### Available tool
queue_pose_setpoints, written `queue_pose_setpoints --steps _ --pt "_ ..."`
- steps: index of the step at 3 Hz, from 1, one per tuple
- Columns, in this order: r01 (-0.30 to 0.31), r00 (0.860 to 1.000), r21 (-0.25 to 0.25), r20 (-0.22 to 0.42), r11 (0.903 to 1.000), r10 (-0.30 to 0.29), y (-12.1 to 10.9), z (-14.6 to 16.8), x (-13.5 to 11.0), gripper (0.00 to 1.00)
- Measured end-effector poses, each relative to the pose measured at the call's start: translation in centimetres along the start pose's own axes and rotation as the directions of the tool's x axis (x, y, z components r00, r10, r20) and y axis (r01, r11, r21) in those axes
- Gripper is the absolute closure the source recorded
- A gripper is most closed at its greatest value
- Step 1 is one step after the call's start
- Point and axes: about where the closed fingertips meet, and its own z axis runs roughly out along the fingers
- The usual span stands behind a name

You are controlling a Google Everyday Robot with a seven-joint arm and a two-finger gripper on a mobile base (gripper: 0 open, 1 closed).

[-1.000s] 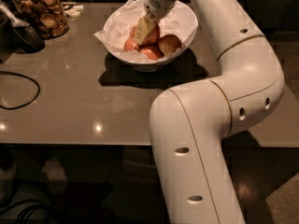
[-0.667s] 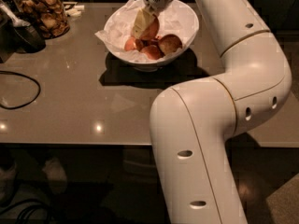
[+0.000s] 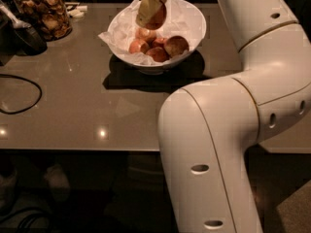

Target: Pick apple from white bowl

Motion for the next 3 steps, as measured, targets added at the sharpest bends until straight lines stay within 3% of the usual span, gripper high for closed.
queue_pose_setpoints --steps 3 --pt "0.06 0.992 -0.052 0.114 0.9969 -0.054 3.0 -6.9 0.4 1.0"
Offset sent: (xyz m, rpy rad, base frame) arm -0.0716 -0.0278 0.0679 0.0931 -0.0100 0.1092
